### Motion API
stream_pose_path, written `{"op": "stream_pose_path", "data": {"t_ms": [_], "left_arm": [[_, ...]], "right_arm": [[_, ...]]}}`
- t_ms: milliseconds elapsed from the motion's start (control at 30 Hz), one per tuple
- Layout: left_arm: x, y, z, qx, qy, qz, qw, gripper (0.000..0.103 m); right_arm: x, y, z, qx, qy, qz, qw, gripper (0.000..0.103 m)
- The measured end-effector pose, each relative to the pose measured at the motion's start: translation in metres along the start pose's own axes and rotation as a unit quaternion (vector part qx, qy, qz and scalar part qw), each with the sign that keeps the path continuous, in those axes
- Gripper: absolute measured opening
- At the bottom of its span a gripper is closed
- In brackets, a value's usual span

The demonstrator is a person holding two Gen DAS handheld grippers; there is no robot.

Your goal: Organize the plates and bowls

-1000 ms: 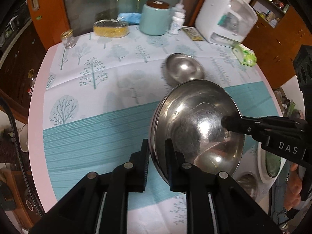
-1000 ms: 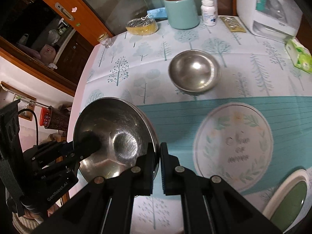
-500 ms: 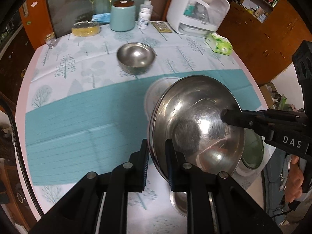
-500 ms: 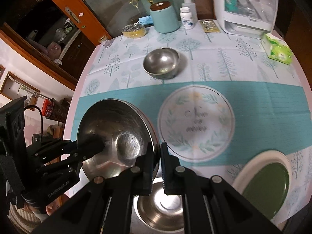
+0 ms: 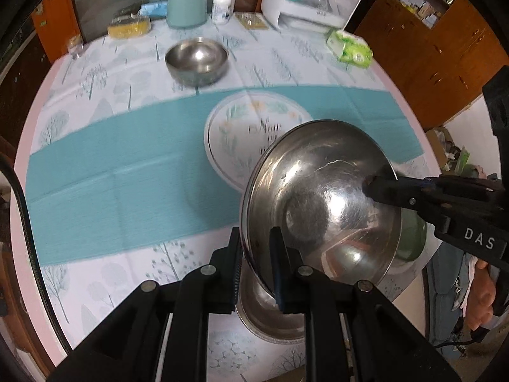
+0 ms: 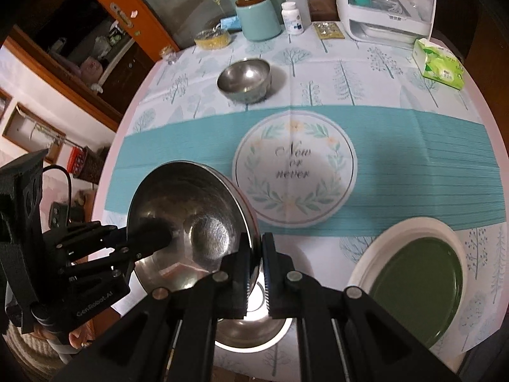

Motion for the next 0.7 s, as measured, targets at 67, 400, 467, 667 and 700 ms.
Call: {"op": "stream_pose_path", "data": {"t_ms": [67, 400, 467, 667, 700], "left_arm": [[0.012, 0.000, 0.011, -0.007, -0.017, 0.003, 0.9998, 0.014], [0.055, 0.009, 0.050, -0.006, -0.077, 0.000, 0.9970, 0.015], [0.057, 0.011, 0.052, -0.005, -0.079, 0.000, 0.9969, 0.015], [0.062, 0.009, 0.059, -0.005, -0.086, -0.008, 0.9962, 0.015], [0.063, 0.008, 0.060, -0.004, -0.088, -0.009, 0.9961, 0.015]], "right_arm": [[0.009, 0.003, 0.011, -0.005, -0.012, 0.006, 1.000, 0.007], [0.056, 0.022, 0.059, 0.000, -0.091, 0.011, 0.996, 0.007], [0.059, 0.024, 0.065, 0.000, -0.099, 0.012, 0.995, 0.007], [0.066, 0.024, 0.075, -0.002, -0.115, 0.007, 0.993, 0.007], [0.067, 0.023, 0.077, -0.005, -0.118, 0.006, 0.993, 0.008]]}}
Point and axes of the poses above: each gripper's, at about its wrist camera, not at the fingertips, and x roughly the way its jaws point, y to its right, z to its underside, the point moved 6 cm from there along x, roughly the way its jaws point, and after that the axes turned 2 degrees about x, right-handed, at the moved point
